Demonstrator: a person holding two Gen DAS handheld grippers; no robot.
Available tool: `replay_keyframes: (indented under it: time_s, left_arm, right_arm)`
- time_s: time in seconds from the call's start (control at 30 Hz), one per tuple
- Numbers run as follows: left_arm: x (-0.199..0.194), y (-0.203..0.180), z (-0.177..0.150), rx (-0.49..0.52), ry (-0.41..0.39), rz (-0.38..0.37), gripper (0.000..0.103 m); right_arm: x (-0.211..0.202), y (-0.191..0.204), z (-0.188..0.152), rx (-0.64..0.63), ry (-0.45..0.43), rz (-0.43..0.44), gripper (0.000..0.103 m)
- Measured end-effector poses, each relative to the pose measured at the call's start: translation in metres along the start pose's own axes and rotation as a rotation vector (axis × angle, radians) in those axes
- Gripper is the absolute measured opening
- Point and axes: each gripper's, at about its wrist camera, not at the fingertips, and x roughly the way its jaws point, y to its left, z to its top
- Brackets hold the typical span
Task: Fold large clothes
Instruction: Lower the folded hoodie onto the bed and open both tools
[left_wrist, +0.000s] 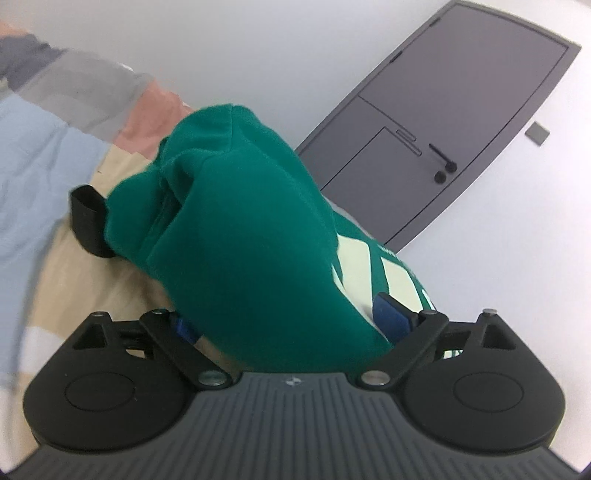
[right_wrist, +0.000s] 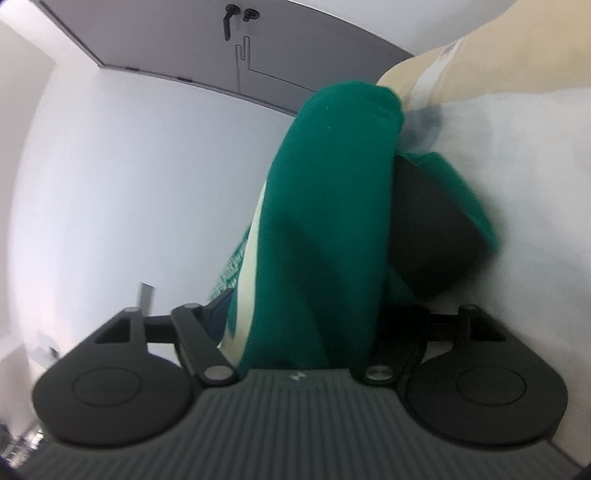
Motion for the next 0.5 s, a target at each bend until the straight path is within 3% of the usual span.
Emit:
replay_keyframes:
  time_s: [0.23, 0.5]
  left_arm:
    - [-0.065, -0.036, -0.001, 0.139, -0.019, 0.103, 0.094]
    - [-0.158, -0.093, 0.010, 0.251, -0.081, 0.135, 0.094]
  right_arm:
    - [-0.062, 0.028, -0.008, -0.073, 0.009, -0.088, 0.079]
    - [-0.135, 0.107, -0.010, -0.241, -0.030, -0.052, 0.079]
